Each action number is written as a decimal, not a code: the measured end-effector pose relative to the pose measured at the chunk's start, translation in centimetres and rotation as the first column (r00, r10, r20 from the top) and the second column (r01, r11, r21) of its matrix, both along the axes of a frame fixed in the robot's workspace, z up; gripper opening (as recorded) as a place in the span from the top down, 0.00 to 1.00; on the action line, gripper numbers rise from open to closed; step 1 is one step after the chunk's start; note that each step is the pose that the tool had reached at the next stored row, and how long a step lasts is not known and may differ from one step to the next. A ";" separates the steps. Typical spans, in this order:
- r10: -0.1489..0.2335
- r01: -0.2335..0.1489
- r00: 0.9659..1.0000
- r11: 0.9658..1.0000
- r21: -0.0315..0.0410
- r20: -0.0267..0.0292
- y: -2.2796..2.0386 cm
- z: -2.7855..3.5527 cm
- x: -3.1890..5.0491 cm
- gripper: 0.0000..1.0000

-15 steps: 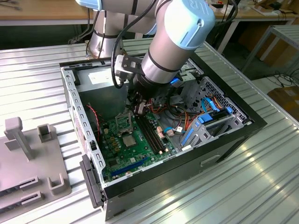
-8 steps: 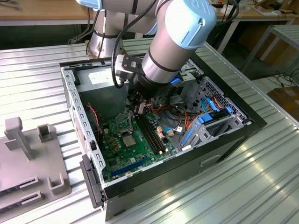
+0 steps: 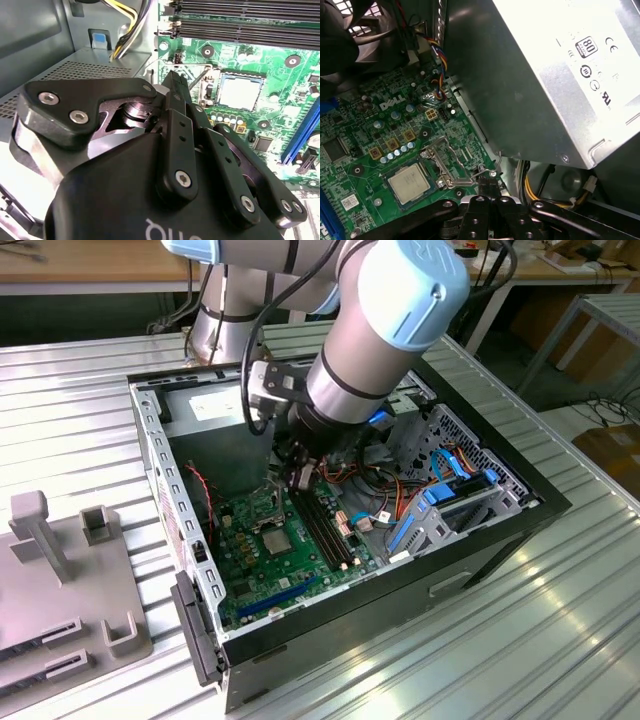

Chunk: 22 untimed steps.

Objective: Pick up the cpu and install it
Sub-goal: 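Close the cpu cover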

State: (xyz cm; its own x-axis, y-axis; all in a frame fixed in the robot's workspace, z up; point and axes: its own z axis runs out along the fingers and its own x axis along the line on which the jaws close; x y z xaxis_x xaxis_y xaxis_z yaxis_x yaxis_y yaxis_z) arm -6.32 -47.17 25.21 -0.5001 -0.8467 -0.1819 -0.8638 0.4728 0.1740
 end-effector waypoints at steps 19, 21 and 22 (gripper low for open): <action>0.000 0.000 1.000 1.000 0.000 0.000 -0.95 0.00 0.00 0.89; 0.000 0.000 1.000 1.000 0.000 0.000 -1.07 0.00 0.00 0.89; 0.000 0.000 1.000 1.000 0.000 0.000 -1.15 0.00 0.00 0.89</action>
